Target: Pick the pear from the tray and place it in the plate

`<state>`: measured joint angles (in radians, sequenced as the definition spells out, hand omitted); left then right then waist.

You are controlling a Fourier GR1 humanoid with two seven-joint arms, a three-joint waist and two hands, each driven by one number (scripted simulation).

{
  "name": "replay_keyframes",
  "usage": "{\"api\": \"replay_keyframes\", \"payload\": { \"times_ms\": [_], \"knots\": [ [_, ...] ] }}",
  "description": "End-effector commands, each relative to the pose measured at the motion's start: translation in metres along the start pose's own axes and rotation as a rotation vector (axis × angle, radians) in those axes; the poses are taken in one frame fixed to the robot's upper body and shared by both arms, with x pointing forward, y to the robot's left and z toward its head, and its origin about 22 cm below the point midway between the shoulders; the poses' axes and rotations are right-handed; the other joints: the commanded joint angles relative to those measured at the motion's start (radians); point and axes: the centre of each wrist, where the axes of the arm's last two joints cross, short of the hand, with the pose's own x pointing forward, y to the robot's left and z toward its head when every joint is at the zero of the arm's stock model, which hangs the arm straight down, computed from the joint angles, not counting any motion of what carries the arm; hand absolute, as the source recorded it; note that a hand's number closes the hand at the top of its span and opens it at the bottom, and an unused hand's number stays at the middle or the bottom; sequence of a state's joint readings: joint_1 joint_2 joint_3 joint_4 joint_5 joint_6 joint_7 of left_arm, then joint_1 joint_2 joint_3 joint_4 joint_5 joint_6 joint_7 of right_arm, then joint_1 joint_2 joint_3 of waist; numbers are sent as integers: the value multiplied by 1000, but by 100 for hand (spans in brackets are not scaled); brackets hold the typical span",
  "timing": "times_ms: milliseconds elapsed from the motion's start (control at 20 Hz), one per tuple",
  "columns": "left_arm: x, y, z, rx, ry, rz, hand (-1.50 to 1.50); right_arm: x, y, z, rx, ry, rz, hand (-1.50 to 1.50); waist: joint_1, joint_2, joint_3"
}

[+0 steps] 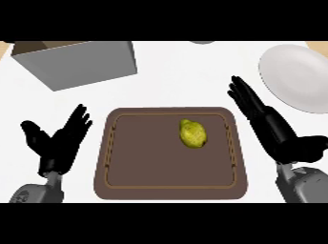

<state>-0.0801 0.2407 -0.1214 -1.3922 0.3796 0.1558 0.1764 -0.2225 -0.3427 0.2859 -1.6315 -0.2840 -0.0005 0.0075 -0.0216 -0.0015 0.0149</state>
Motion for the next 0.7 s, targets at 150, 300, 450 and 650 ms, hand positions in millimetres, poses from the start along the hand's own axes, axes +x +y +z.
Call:
{"api": "replay_keyframes", "payload": {
  "times_ms": [150, 300, 450, 650],
  "knots": [
    [-10, -7, 3, -33, 27, -119, 0, -29, -49, -32, -103, -18, -429, 150, 78, 36, -7],
    [-5, -19, 2, -85, 9, -125, 0, -11, -92, -22, 35, 180, 169, 150, 122, 47, -21],
    [-18, -25, 6, -94, 26, -160, 0, -98, -72, -17, -354, 269, -356, -150, 110, 43, -8],
    [-9, -34, 7, -95, 36, -145, 0, -126, -80, -12, -367, 204, -509, -150, 87, 26, -8]
  ]
}}
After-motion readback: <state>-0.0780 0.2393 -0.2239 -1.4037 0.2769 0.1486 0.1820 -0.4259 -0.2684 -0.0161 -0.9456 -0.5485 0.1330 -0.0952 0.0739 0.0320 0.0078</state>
